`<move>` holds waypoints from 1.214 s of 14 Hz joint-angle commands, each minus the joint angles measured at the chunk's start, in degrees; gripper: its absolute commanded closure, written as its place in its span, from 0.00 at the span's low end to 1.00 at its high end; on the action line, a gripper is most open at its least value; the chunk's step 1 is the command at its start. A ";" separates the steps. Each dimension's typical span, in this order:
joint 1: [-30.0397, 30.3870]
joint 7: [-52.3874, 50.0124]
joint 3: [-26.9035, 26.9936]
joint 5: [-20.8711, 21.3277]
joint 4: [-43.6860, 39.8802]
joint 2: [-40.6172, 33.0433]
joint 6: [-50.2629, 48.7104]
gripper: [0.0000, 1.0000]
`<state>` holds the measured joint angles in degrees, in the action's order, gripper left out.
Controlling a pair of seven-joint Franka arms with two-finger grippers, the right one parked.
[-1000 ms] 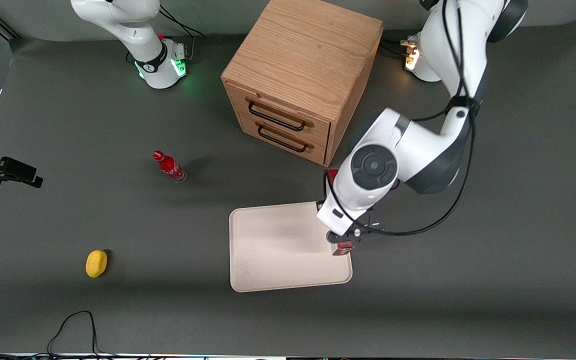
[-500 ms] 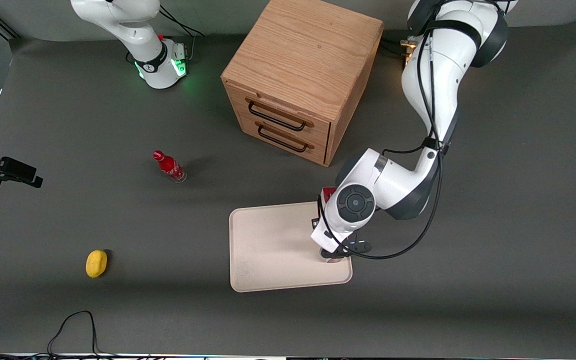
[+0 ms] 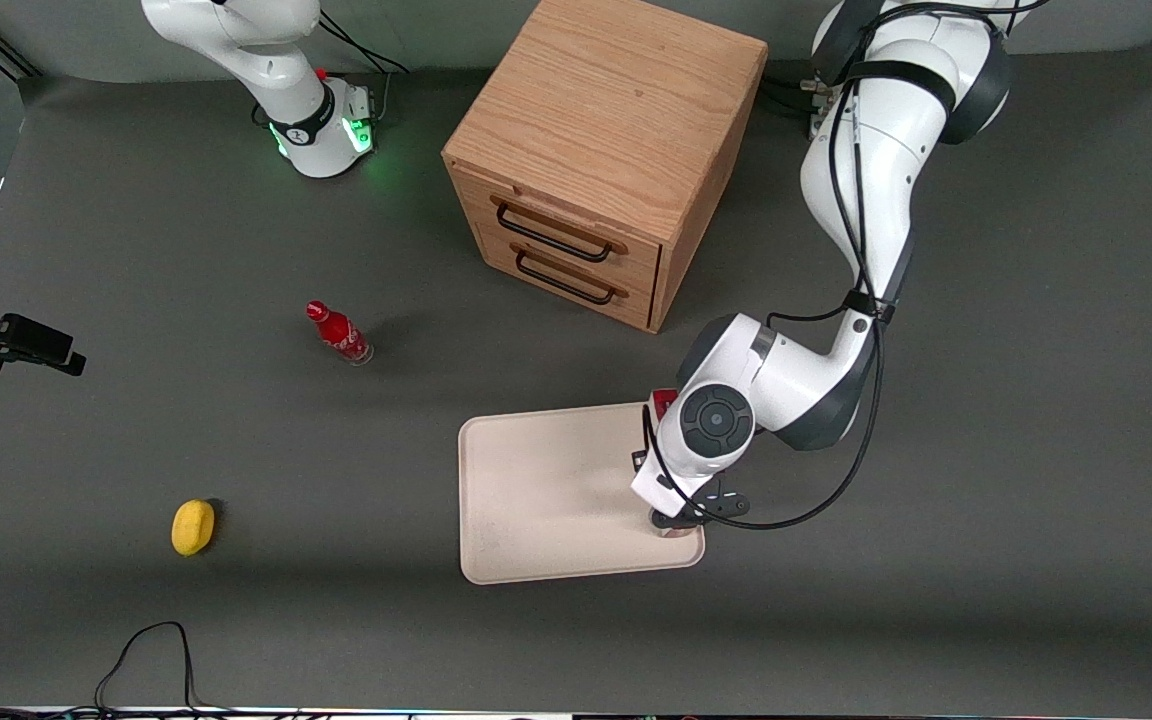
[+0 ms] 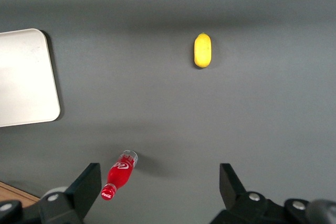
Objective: Place red cookie box on tray
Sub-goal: 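Carry the held cookie box over the white tray, then lower the cookie box onto the tray and open the left gripper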
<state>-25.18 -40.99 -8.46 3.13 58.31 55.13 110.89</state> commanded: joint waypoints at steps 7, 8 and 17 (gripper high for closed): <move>-1.81 0.38 1.26 3.72 -1.01 0.42 -0.15 0.00; -1.81 0.38 1.26 3.72 -1.10 -0.63 -2.15 0.00; -3.04 1.08 -0.68 2.14 0.04 -25.48 -30.98 0.00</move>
<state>-28.03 -40.85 -9.45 5.73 54.68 37.29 83.64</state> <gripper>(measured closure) 0.000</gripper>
